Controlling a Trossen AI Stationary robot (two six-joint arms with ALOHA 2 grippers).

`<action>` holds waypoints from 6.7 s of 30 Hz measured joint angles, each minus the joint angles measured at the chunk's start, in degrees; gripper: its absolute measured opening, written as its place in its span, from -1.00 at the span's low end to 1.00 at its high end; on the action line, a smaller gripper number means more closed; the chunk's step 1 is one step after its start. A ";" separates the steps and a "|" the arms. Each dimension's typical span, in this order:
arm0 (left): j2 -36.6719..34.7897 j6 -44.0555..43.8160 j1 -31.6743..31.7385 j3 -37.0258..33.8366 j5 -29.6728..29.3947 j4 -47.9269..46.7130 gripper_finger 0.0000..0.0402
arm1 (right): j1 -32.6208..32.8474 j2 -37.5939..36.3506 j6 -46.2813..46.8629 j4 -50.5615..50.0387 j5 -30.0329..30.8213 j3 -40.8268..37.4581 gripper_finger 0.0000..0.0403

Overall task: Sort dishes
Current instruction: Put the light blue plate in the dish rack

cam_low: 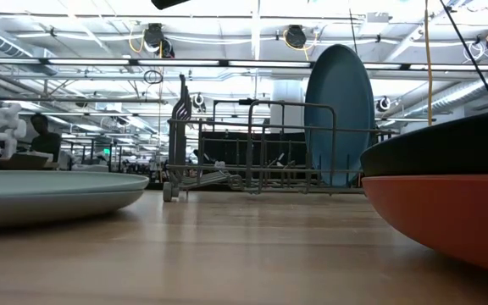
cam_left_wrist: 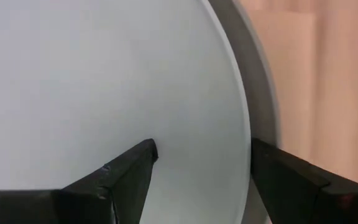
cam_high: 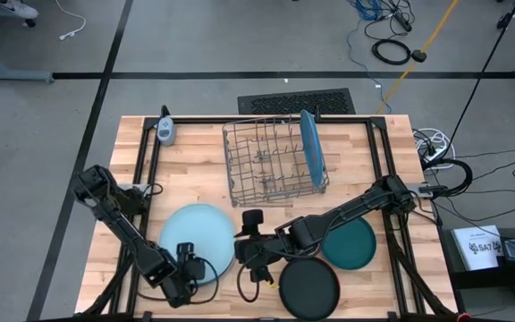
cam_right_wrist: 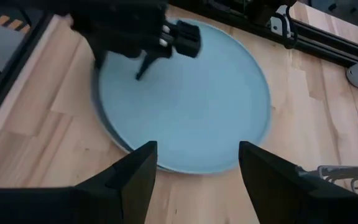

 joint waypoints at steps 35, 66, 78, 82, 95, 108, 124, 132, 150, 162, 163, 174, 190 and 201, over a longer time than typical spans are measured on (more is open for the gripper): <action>0.00 3.73 3.39 -5.48 -11.37 6.30 -0.94 | 0.24 2.80 3.79 2.65 -2.82 -0.07 0.09; -0.52 15.24 3.41 11.70 -10.48 -17.15 -1.00 | 0.26 6.80 -2.87 7.90 -6.07 0.02 0.09; -0.62 15.08 3.41 11.77 -10.63 -16.95 -1.00 | -0.14 14.49 -10.77 10.17 1.75 0.02 0.06; -0.63 15.06 3.41 11.77 -10.62 -16.20 -1.00 | -0.55 17.09 -11.29 10.40 2.05 0.02 0.02; -0.66 15.13 3.39 11.77 -10.20 -13.48 -1.00 | -0.30 18.68 -12.46 12.69 10.27 0.00 -0.55; -2.12 12.30 3.30 11.92 -12.94 -14.62 -0.73 | 1.97 17.82 -19.02 9.77 12.15 2.41 -0.98; -9.91 10.99 2.92 12.04 -10.61 -13.34 -0.52 | 3.97 17.81 -19.70 2.56 11.10 14.63 -0.98; -11.33 14.00 2.80 16.62 -10.62 -16.83 -0.97 | 4.82 17.90 -18.01 -2.38 12.42 19.52 -0.90; -18.36 27.29 2.97 44.20 -27.65 -28.29 -1.00 | 16.81 7.81 -15.73 -18.36 57.35 25.94 0.19; -16.94 39.48 21.81 44.25 -34.54 9.54 -1.00 | 25.36 3.43 -3.18 -27.82 67.72 25.83 0.09; -16.05 39.22 24.07 44.25 -34.45 11.71 -1.00 | 25.72 3.39 -3.33 -27.82 67.72 25.83 0.08; -7.66 20.49 45.00 44.17 -19.17 19.02 -1.00 | 31.78 3.37 -9.84 -27.33 67.65 25.83 -0.05; -2.23 5.70 55.98 44.14 -13.91 21.32 -1.00 | 39.32 2.12 -9.02 -27.68 67.56 25.81 -0.56; -2.62 -12.78 59.08 27.03 -16.07 38.44 -1.00 | 41.46 2.14 -9.08 -28.97 67.59 25.81 -0.90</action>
